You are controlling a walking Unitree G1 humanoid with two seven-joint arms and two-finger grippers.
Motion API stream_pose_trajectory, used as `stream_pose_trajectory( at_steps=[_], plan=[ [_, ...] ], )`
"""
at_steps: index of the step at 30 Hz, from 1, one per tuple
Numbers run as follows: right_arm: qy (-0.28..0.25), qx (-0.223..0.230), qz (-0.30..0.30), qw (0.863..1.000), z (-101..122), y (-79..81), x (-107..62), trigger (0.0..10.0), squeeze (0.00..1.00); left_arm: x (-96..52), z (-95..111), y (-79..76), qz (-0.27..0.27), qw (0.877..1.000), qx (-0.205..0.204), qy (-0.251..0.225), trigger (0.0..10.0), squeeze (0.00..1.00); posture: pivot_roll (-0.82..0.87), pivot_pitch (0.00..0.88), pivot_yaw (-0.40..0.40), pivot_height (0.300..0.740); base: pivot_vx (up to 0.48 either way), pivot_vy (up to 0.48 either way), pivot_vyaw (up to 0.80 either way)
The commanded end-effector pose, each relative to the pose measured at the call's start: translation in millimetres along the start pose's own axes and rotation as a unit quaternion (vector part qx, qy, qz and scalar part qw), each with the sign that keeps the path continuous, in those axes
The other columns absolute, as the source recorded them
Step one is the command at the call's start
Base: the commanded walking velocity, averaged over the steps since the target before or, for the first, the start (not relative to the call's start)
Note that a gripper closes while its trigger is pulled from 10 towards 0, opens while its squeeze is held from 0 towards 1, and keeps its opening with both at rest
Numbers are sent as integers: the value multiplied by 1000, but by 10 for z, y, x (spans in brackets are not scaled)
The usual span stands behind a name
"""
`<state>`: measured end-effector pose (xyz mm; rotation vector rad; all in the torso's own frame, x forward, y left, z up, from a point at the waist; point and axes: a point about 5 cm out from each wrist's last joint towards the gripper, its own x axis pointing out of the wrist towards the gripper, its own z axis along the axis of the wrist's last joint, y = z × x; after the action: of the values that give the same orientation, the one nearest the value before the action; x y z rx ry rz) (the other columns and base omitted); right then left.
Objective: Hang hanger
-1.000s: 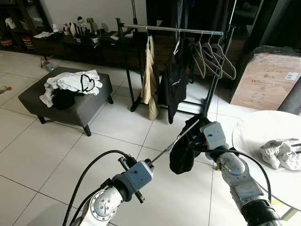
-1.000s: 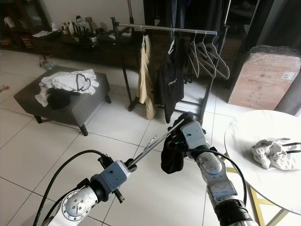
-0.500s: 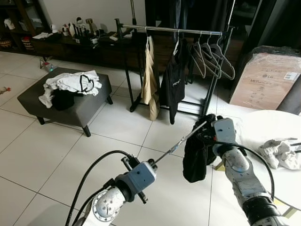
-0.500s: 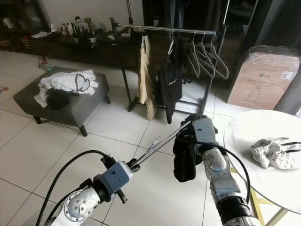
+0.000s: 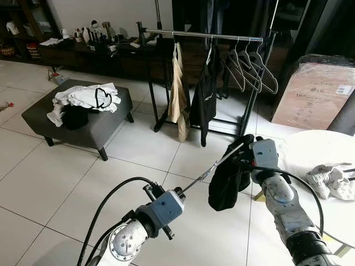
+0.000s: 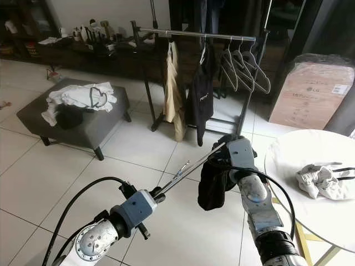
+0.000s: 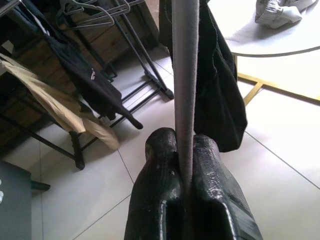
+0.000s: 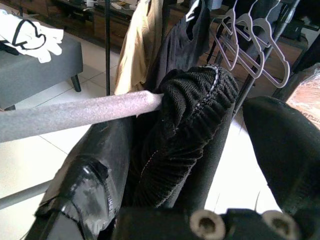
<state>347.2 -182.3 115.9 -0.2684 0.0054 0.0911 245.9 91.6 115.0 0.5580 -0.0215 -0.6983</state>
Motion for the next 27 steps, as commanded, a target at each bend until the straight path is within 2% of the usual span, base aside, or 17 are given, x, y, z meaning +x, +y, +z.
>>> stream_pose_trajectory(
  at_steps=[1,15,16,18,27],
  plan=[
    [1,7,-3,1000,16,-4,19,10000,0,-23,49,-9,-5,1000,9,-11,10000,0,-35,75,31,740,0,0,0],
    [5,8,-2,1000,5,7,20,10000,0,-22,51,-8,-5,1000,9,-11,10000,0,-35,75,30,740,0,0,0],
    [40,5,22,999,-138,-4,-45,10000,0,-9,60,35,13,1000,10,-14,10000,0,-36,82,32,740,0,0,0],
    [54,6,31,998,-196,-13,-79,10000,0,-2,65,53,21,1000,10,-16,10000,0,-36,83,32,740,0,0,0],
    [48,16,23,998,-192,-48,-112,10000,0,7,71,68,36,999,13,-16,10000,0,-38,86,30,740,0,0,0]
  ],
)
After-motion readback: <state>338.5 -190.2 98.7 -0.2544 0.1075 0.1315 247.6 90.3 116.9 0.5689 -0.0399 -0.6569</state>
